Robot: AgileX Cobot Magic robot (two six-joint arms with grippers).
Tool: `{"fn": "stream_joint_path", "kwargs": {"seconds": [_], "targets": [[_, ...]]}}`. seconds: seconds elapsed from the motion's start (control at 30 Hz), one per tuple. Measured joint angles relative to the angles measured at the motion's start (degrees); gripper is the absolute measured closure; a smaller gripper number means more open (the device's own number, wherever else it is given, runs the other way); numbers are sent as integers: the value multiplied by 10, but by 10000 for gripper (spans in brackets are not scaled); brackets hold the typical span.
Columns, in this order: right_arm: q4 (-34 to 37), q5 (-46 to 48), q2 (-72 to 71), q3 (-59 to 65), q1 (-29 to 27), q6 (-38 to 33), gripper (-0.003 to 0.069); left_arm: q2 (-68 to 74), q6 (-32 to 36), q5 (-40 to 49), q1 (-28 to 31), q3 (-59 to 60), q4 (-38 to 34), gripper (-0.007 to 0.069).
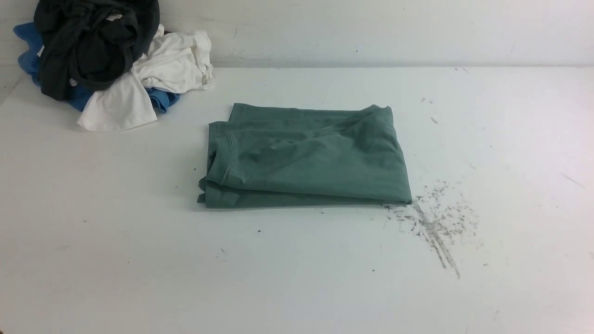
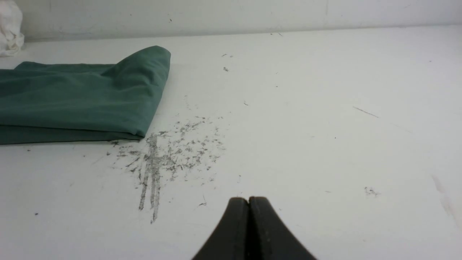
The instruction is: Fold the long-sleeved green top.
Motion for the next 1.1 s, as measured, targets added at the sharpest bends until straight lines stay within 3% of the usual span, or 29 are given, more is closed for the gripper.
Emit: {"fn": "stream_joint_path", "kwargs": {"seconds": [0.2, 0.4, 0.67, 1.1], "targets": [[0, 0, 0, 0, 0, 0, 672, -98, 0, -4, 2, 83, 1, 631], [0, 0, 0, 0, 0, 0, 672, -106, 0, -33, 32, 187, 1, 631], [0, 0, 0, 0, 0, 0, 672, -106, -31, 95, 46, 198, 36, 631], [0, 0, 0, 0, 0, 0, 672, -106, -96, 104, 72, 197, 59, 631]]}}
